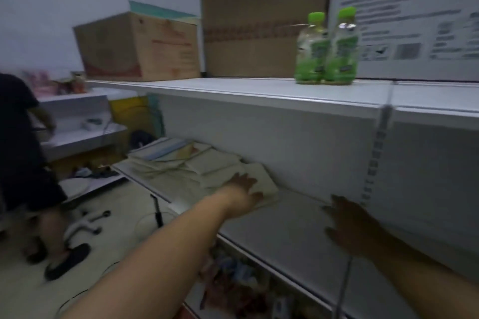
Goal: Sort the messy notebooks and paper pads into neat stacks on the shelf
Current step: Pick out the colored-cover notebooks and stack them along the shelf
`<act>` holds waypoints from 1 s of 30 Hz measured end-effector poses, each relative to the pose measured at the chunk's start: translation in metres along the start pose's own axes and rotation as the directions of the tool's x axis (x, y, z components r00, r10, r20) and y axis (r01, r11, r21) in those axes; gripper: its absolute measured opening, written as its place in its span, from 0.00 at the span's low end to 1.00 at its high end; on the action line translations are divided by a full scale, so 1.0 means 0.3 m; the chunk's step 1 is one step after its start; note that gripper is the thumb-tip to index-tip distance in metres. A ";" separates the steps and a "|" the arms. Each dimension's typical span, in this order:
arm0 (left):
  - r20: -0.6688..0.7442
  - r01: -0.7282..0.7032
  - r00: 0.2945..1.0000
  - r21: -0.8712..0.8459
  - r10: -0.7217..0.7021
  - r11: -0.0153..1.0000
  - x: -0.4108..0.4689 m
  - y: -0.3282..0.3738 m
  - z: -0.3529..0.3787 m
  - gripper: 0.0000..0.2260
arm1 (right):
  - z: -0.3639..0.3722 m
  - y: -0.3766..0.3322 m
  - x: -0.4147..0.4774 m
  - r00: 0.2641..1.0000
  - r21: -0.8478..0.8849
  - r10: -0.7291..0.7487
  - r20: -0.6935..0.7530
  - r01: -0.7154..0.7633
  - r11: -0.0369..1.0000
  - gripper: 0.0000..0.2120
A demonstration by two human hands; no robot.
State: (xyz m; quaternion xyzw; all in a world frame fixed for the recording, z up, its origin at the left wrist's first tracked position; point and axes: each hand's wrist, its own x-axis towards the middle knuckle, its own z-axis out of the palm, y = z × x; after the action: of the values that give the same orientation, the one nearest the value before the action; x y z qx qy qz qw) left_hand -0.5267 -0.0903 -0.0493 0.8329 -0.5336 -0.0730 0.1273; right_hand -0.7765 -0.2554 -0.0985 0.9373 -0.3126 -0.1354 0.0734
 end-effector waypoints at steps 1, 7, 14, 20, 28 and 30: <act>-0.020 0.038 0.999 0.039 -0.038 0.999 -0.038 -0.080 -0.018 0.27 | -0.079 -0.149 0.068 0.979 0.030 -0.119 -0.166 0.126 0.992 0.29; -0.092 0.260 0.963 0.063 -0.253 0.964 -0.244 -0.492 -0.125 0.28 | -0.360 -0.686 0.341 0.898 0.215 -0.291 -0.330 0.372 0.903 0.27; -0.135 0.421 0.901 0.036 -0.413 0.906 -0.298 -0.815 -0.152 0.27 | -0.442 -0.912 0.612 0.896 0.172 -0.362 -0.259 0.411 0.895 0.27; -0.156 0.445 0.887 0.044 -0.434 0.894 -0.170 -1.029 -0.234 0.25 | -0.587 -1.054 0.905 0.876 0.278 -0.350 -0.331 0.445 0.851 0.21; -0.155 0.445 0.882 -0.045 -0.446 0.895 0.050 -1.198 -0.368 0.23 | -0.696 -1.158 1.260 0.889 0.357 -0.123 -0.441 0.299 0.885 0.21; -0.125 0.438 0.889 -0.054 -0.441 0.897 0.086 -1.235 -0.367 0.24 | -0.690 -1.160 1.304 0.911 0.357 -0.107 -0.399 0.262 0.897 0.19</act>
State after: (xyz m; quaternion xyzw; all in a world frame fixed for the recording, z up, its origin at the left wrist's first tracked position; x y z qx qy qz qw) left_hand -0.1652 0.0486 -0.0511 0.9333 -0.3206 -0.0502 0.1535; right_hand -0.2170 -0.2052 -0.0599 0.9663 -0.2225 0.1043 -0.0768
